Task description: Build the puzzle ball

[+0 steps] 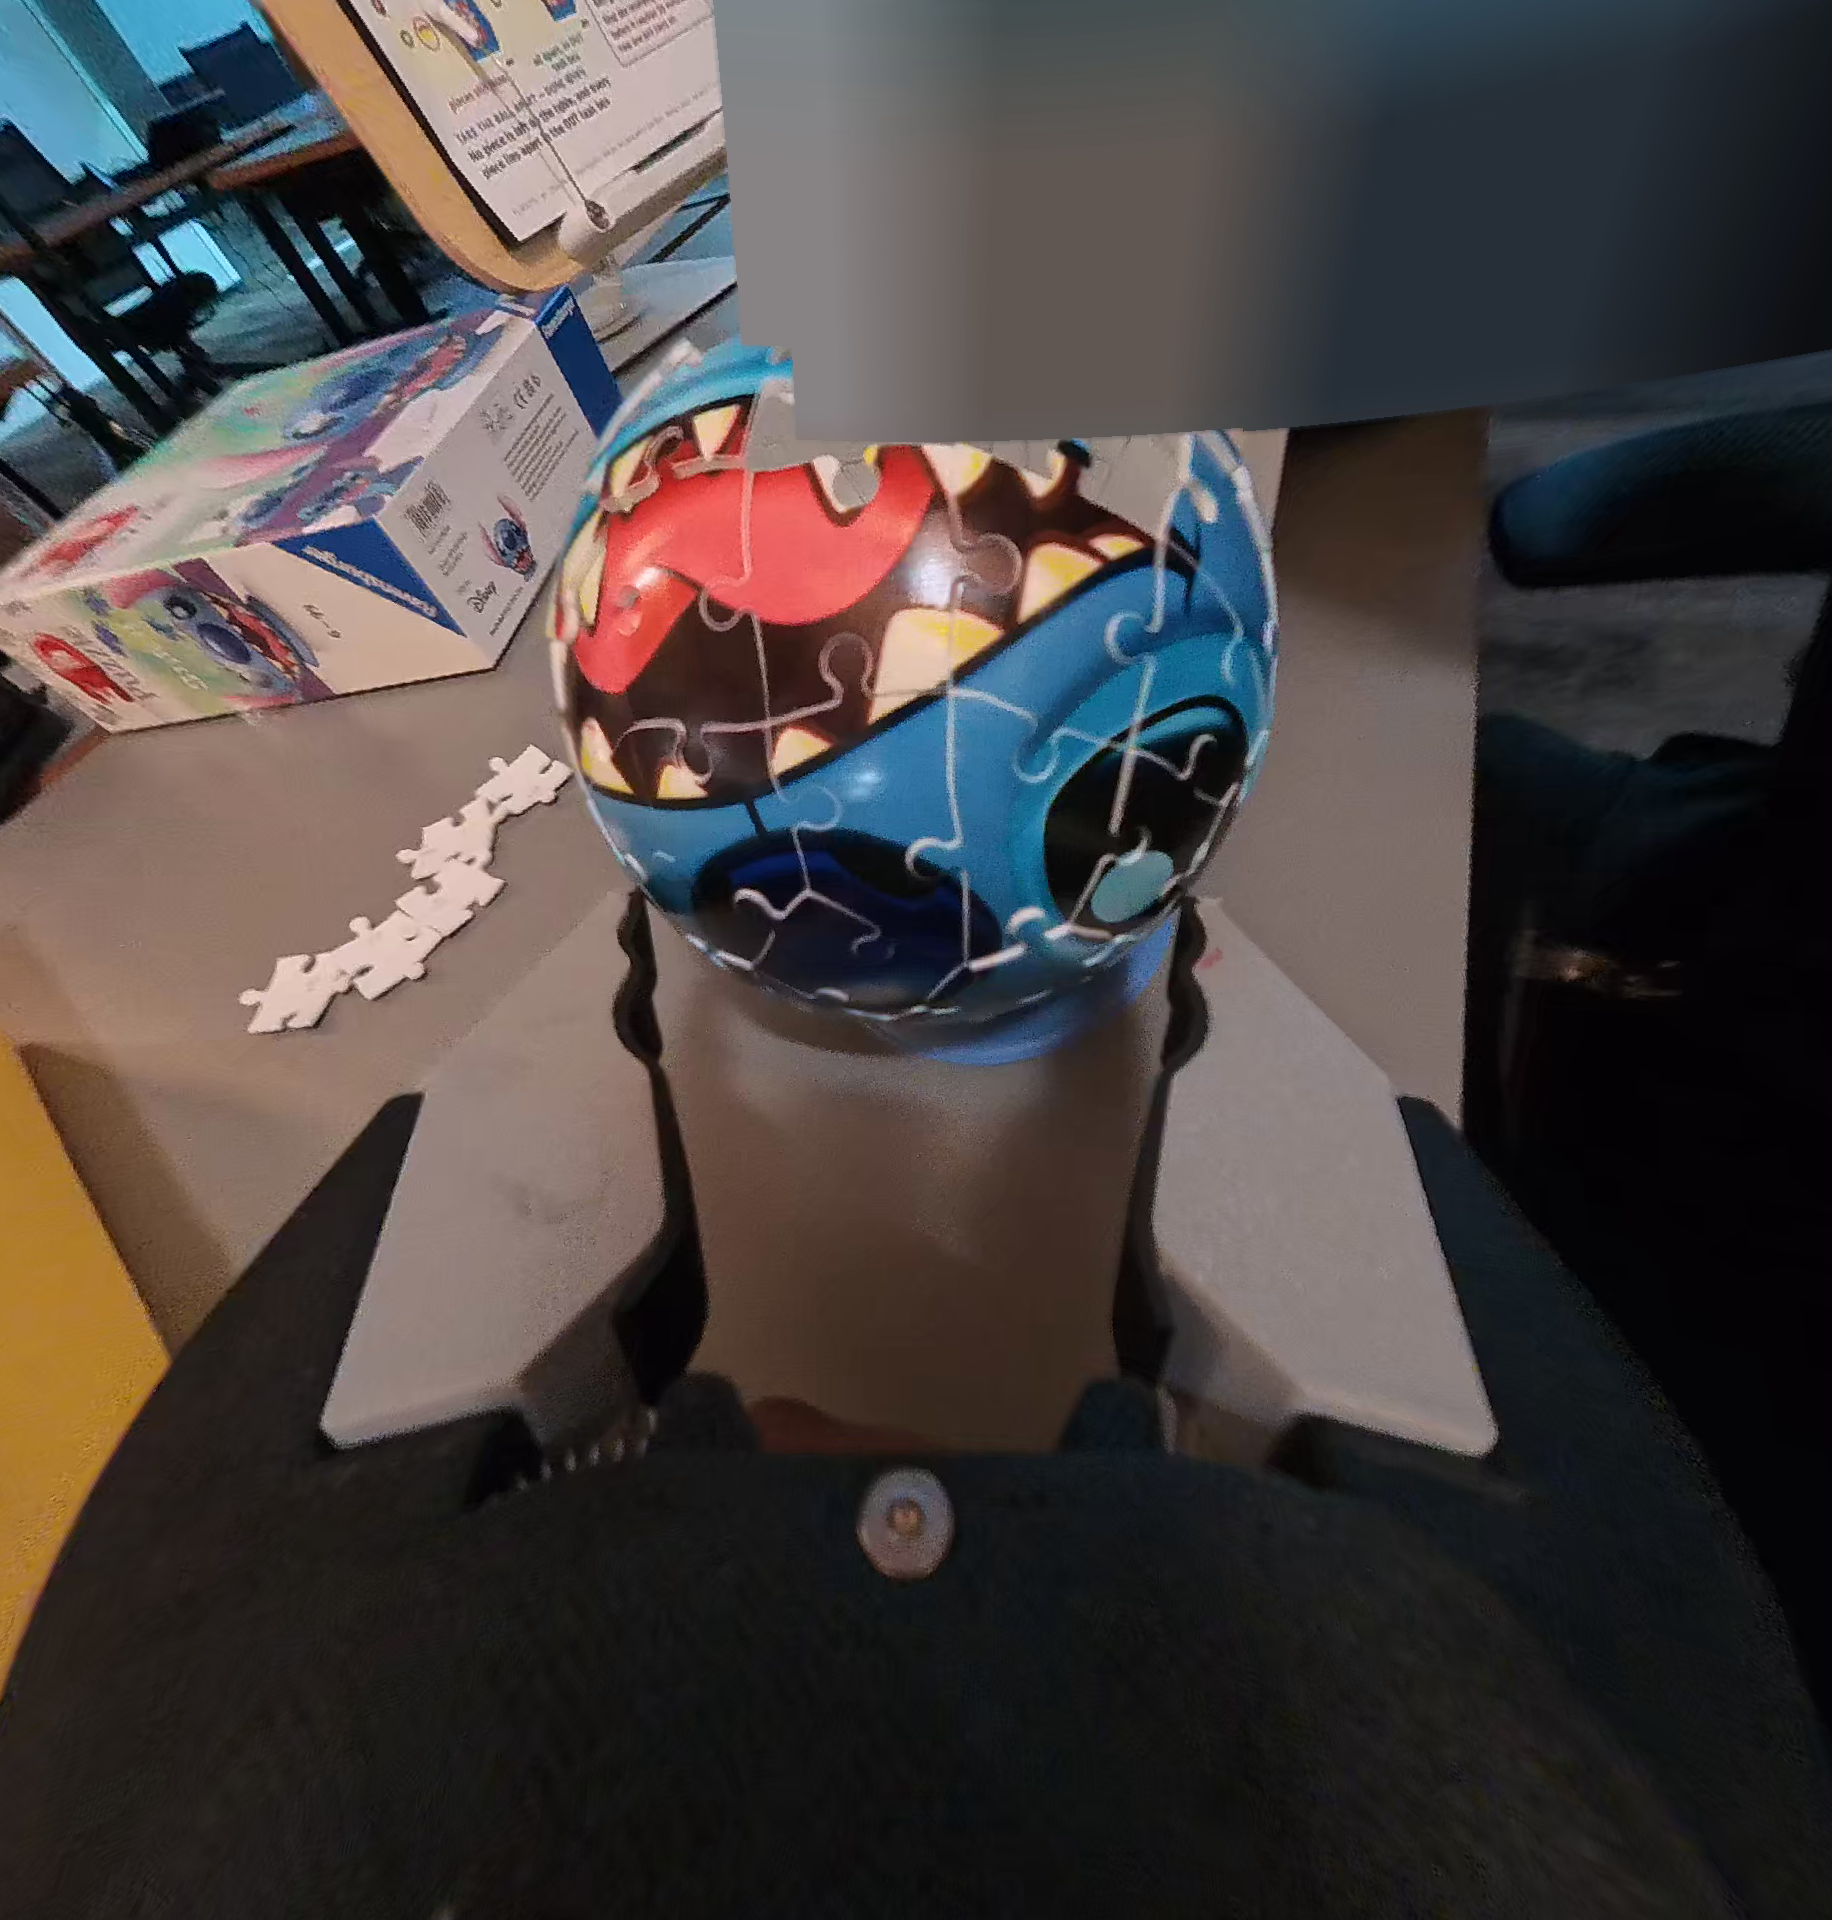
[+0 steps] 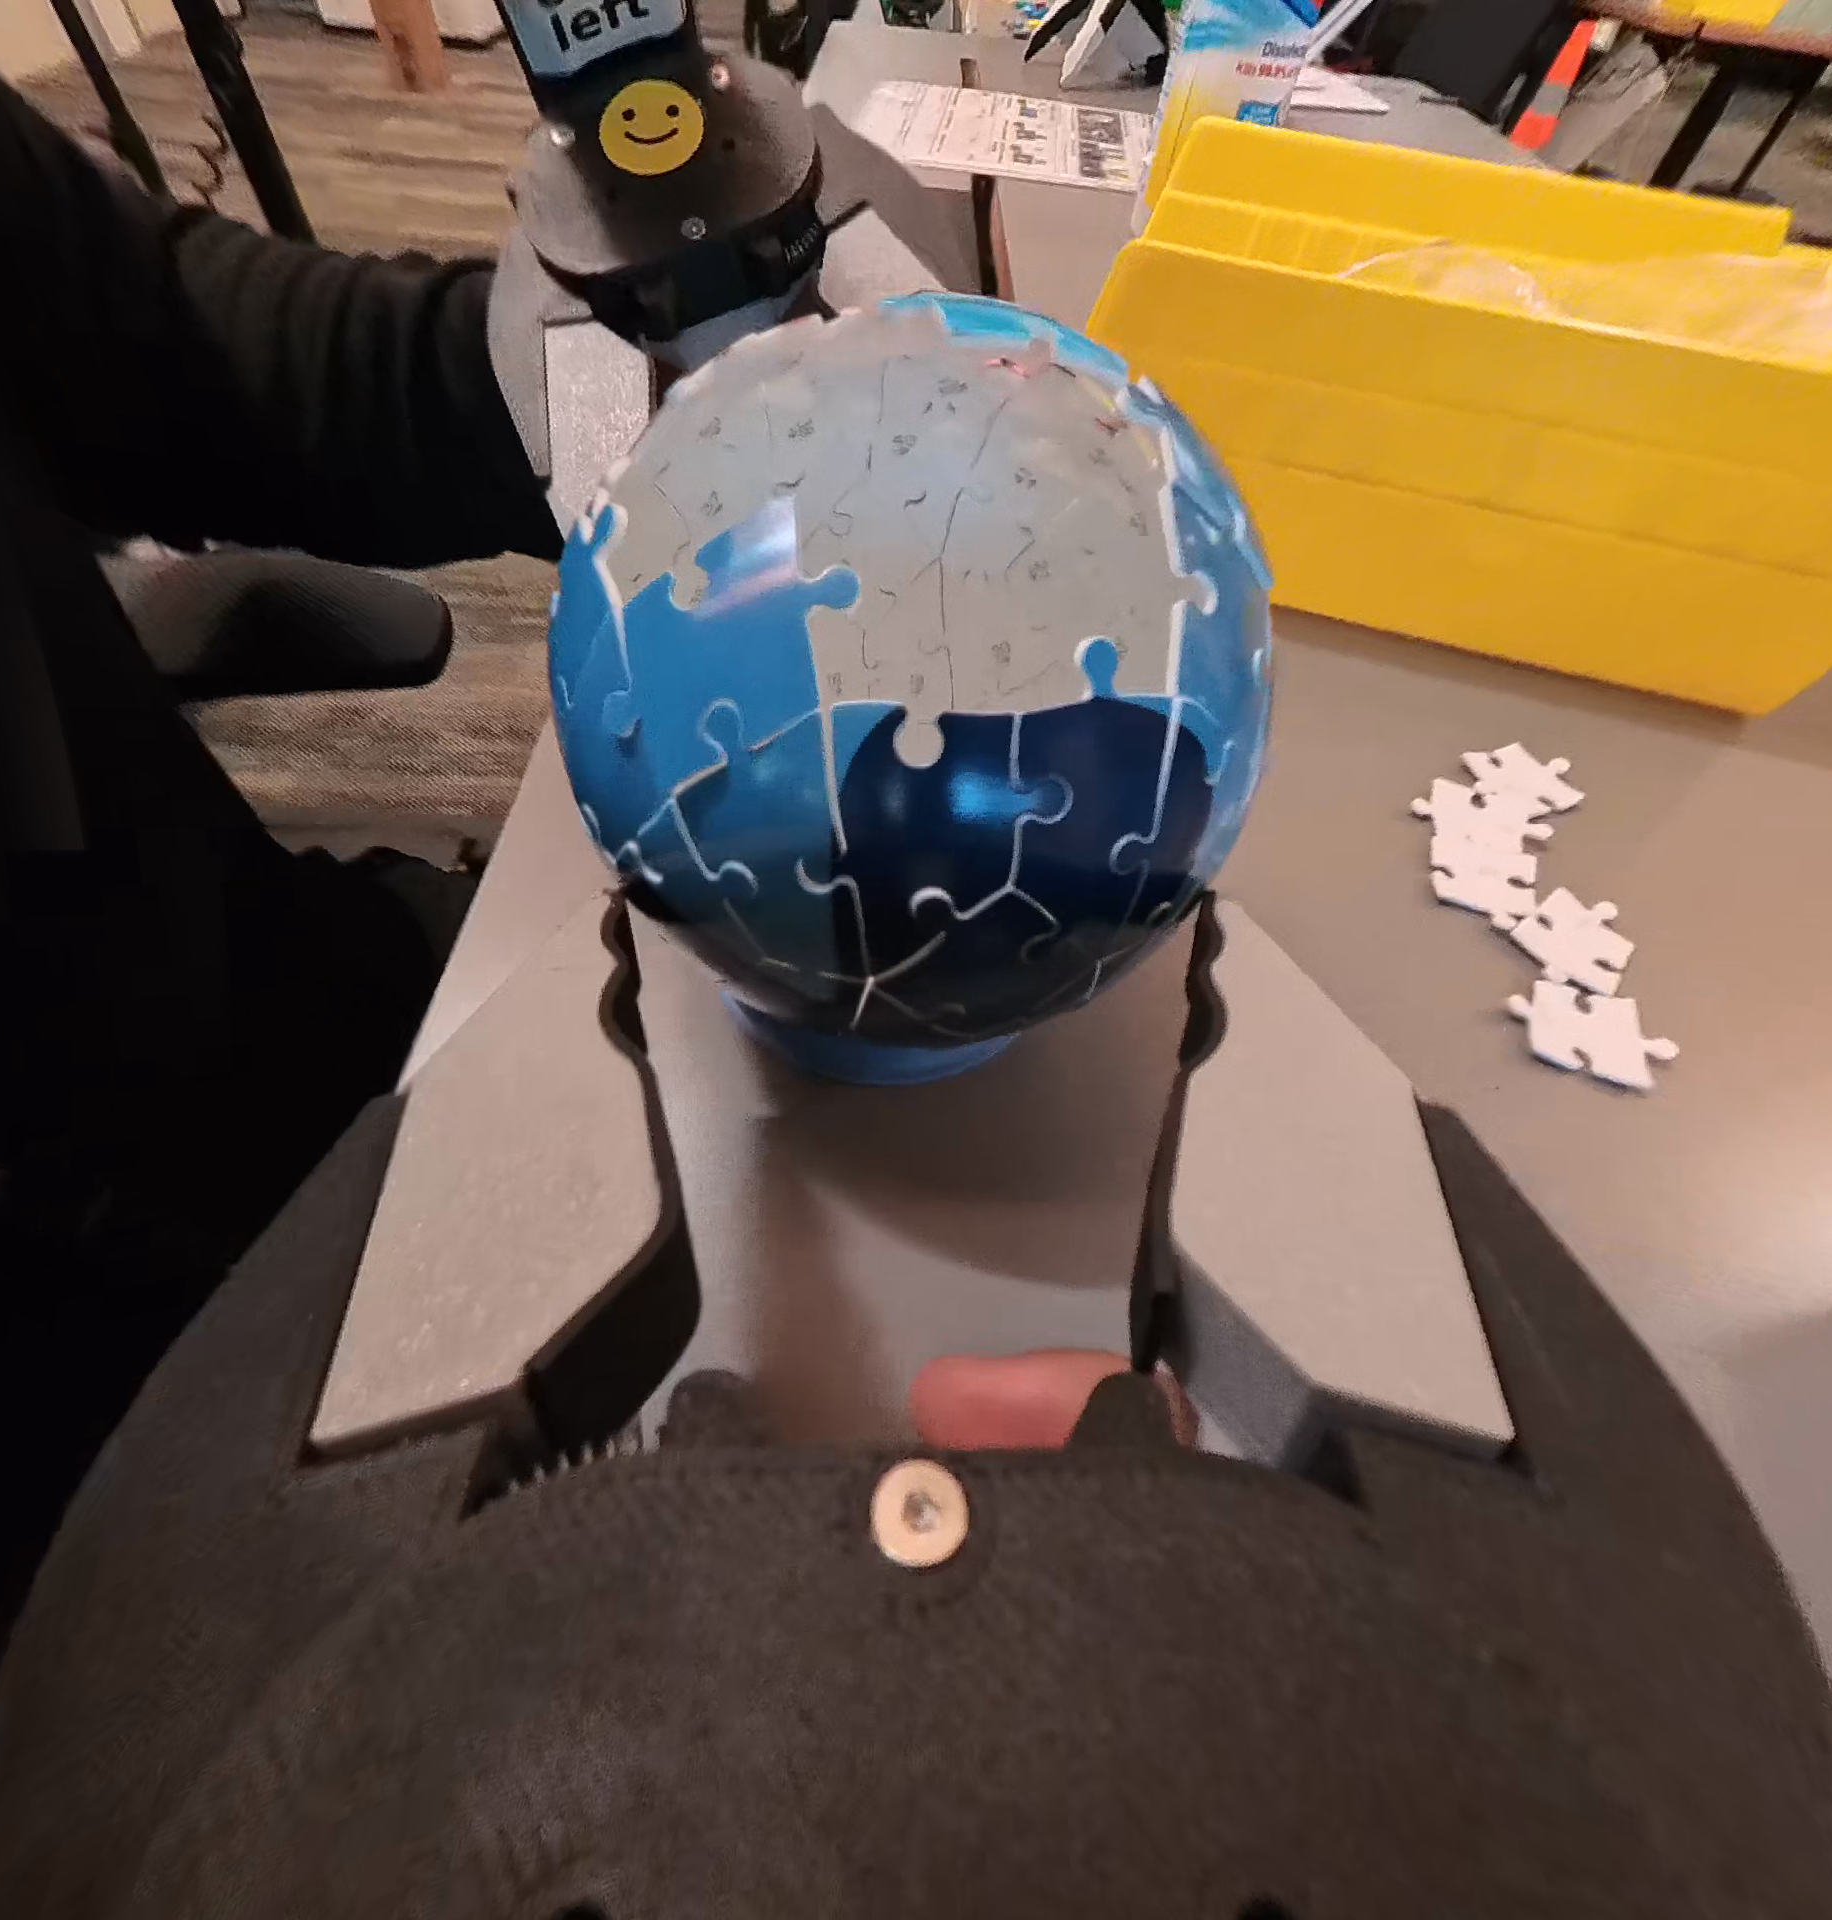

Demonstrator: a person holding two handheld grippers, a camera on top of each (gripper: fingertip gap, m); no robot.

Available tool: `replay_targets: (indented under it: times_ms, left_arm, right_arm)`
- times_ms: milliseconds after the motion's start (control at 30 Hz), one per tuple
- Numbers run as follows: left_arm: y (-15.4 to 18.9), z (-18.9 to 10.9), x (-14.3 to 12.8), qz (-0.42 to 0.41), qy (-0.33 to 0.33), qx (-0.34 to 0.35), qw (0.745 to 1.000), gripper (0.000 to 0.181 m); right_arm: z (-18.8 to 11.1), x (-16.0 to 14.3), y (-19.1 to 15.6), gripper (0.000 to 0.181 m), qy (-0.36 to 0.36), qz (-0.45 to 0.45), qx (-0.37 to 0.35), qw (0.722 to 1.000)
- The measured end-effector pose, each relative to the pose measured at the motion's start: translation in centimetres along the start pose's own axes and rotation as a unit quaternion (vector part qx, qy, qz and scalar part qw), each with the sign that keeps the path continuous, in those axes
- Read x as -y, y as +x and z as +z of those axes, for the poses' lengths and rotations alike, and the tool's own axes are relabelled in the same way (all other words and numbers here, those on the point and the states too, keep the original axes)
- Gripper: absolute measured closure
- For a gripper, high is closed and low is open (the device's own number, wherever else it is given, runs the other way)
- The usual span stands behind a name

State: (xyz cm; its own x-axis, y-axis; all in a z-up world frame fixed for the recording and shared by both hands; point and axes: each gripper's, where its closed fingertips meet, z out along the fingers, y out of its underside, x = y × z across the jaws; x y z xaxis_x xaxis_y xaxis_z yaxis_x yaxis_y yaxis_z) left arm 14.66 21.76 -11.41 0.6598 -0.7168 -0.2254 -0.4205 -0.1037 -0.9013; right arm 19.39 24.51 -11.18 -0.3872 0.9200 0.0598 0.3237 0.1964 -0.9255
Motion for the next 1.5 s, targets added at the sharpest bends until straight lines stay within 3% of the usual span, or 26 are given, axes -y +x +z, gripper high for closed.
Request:
replay_targets:
  times_ms: [367, 1500]
  left_arm:
    - [-1.9, -0.7, 1.5, -0.149, 0.069, -0.028, 0.986, 0.085]
    - [-1.8, -0.9, 2.0, -0.130, 0.086, -0.007, 0.988, 0.085]
  right_arm:
    - [-0.2, 1.5, 1.5, 0.079, 0.037, 0.222, 0.060, 0.972]
    - [0.2, 0.9, 1.3, 0.079, 0.033, 0.229, 0.075, 0.970]
